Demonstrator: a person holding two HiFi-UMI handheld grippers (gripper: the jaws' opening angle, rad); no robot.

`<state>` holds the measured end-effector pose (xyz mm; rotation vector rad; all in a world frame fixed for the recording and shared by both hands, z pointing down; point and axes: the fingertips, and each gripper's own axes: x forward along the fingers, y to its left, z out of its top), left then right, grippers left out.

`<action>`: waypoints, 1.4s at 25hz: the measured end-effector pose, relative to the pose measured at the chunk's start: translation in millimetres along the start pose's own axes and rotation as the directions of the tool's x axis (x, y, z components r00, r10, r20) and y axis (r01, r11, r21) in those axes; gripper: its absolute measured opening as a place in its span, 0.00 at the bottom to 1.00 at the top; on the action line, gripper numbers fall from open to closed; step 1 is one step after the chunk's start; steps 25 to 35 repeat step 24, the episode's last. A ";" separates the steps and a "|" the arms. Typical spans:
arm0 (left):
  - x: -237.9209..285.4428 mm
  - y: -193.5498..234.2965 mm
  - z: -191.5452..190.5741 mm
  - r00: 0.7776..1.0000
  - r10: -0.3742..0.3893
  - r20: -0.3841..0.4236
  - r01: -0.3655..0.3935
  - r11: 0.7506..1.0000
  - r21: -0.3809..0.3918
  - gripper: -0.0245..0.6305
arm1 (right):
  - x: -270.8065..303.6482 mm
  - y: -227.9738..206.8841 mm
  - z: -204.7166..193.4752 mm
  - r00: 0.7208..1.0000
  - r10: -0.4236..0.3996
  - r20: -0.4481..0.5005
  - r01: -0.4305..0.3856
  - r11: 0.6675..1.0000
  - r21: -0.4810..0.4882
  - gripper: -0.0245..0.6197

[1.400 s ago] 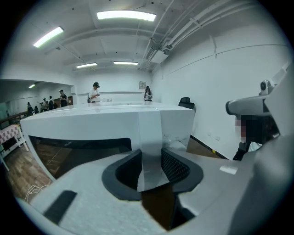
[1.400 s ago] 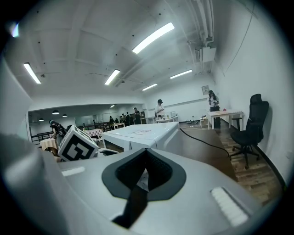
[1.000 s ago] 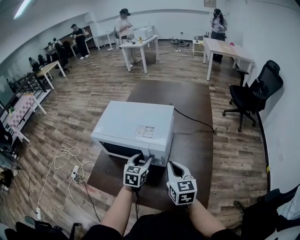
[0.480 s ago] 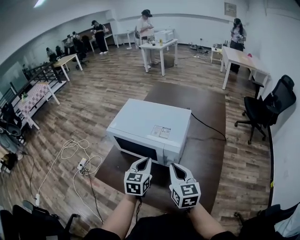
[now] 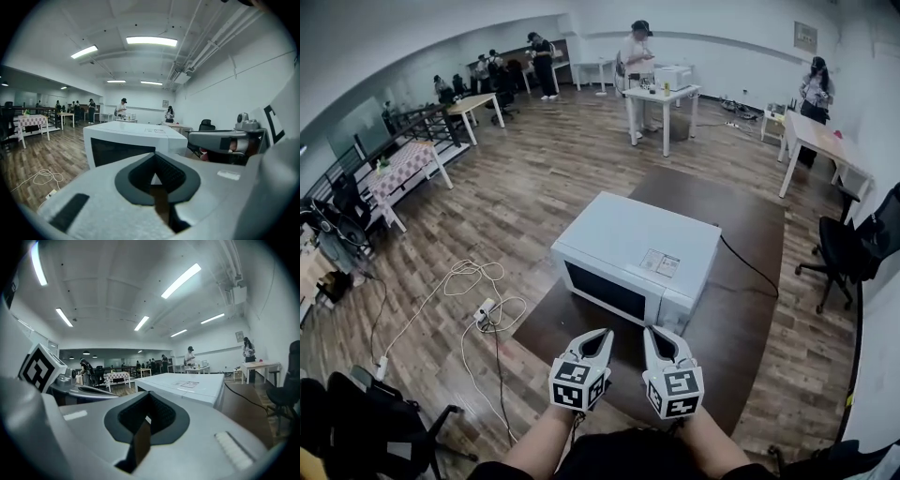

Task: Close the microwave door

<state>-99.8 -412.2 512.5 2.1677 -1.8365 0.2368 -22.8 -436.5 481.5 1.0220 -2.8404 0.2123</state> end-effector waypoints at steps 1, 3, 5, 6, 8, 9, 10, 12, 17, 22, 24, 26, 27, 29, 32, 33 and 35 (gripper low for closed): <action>-4.4 4.7 -0.9 1.000 0.014 0.000 -0.014 1.000 -0.004 0.06 | 2.8 5.2 0.1 1.000 0.009 -0.002 -0.009 1.000 -0.006 0.05; -12.2 14.1 -0.1 0.999 0.040 0.005 -0.040 0.999 -0.012 0.06 | 8.1 14.1 0.5 1.000 0.022 -0.003 -0.022 1.000 -0.005 0.05; -18.6 21.9 2.7 0.998 0.062 0.013 -0.062 0.998 -0.016 0.06 | 12.8 21.5 1.0 0.999 0.034 -0.005 -0.034 0.999 -0.001 0.05; -21.1 25.1 4.1 0.997 0.071 0.017 -0.070 0.997 -0.018 0.06 | 14.8 24.4 1.2 0.999 0.039 -0.007 -0.039 0.999 0.002 0.05; -24.8 30.5 6.1 0.996 0.085 0.023 -0.084 0.996 -0.021 0.06 | 18.3 28.9 1.4 0.999 0.048 -0.009 -0.048 0.999 0.007 0.05; -26.1 32.8 6.7 0.996 0.090 0.024 -0.090 0.996 -0.023 0.06 | 19.7 30.6 1.3 0.999 0.050 -0.010 -0.050 0.999 0.008 0.05; -27.3 34.8 6.8 0.995 0.095 0.025 -0.094 0.995 -0.025 0.06 | 21.0 32.1 0.9 0.999 0.052 -0.012 -0.052 0.999 0.009 0.05; -29.8 37.7 5.9 0.995 0.101 0.023 -0.101 0.995 -0.028 0.06 | 22.9 34.6 0.5 0.998 0.053 -0.017 -0.053 0.999 0.013 0.05; -40.9 42.0 7.0 0.995 0.101 0.016 -0.101 0.995 -0.028 0.06 | 25.6 39.2 8.6 0.999 0.031 -0.011 -0.030 0.999 0.045 0.05; -50.0 48.8 11.7 0.996 0.094 0.010 -0.094 0.996 -0.003 0.06 | 31.4 43.6 14.2 1.000 0.005 0.004 -0.005 0.997 0.072 0.05; -53.9 52.6 11.4 0.995 0.095 0.005 -0.095 0.995 0.000 0.06 | 32.5 46.7 12.8 1.000 0.000 0.003 0.000 0.997 0.075 0.05; -53.9 52.6 11.4 0.995 0.095 0.005 -0.095 0.995 0.000 0.06 | 32.5 46.7 12.8 1.000 0.000 0.003 0.000 0.997 0.075 0.05; -53.9 52.6 11.4 0.995 0.095 0.005 -0.095 0.995 0.000 0.06 | 32.5 46.7 12.8 1.000 0.000 0.003 0.000 0.997 0.075 0.05; -53.9 52.6 11.4 0.995 0.095 0.005 -0.095 0.995 0.000 0.06 | 32.5 46.7 12.8 1.000 0.000 0.003 0.000 0.997 0.075 0.05; -53.9 52.6 11.4 0.995 0.095 0.005 -0.095 0.995 0.000 0.06 | 32.5 46.7 12.8 1.000 0.000 0.003 0.000 0.997 0.075 0.05; -53.9 52.6 11.4 0.995 0.095 0.005 -0.095 0.995 0.000 0.06 | 32.5 46.7 12.8 1.000 0.000 0.003 0.000 0.997 0.075 0.05; -53.9 52.6 11.4 0.995 0.095 0.005 -0.095 0.995 0.000 0.06 | 32.5 46.7 12.8 1.000 0.000 0.003 0.000 0.997 0.075 0.05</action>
